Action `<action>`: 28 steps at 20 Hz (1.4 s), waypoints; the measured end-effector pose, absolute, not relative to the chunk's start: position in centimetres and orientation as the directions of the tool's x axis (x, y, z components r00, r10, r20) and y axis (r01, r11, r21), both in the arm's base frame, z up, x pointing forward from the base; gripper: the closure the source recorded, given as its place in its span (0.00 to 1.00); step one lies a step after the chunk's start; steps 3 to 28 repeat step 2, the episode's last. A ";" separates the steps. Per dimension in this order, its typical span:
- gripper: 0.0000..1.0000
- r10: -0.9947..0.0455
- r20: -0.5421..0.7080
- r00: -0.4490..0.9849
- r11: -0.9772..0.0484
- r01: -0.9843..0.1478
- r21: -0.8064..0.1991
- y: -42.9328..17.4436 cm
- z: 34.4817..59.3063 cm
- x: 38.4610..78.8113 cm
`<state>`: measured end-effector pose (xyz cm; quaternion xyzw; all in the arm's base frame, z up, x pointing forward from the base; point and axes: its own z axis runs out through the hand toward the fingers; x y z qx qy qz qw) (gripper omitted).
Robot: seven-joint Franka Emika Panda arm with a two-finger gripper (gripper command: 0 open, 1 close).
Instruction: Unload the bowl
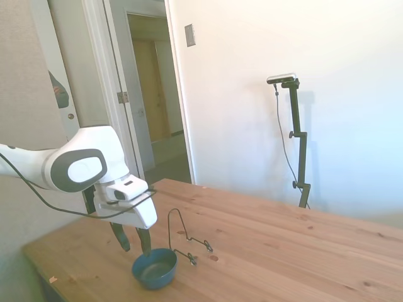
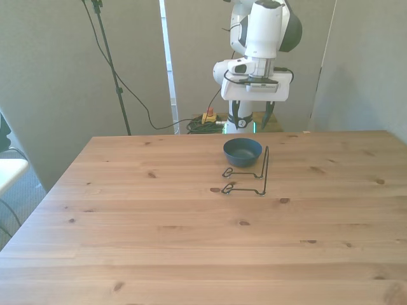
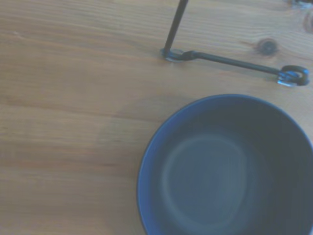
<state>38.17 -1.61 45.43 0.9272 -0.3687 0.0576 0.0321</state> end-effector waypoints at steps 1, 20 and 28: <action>0.00 -0.685 0.133 0.716 -0.721 -0.693 0.014 -1.7 46.0 37.9; 0.00 -0.690 0.138 0.710 -0.716 -0.698 0.009 -1.9 46.5 37.6; 0.00 -0.690 0.138 0.710 -0.716 -0.698 0.009 -1.9 46.5 37.6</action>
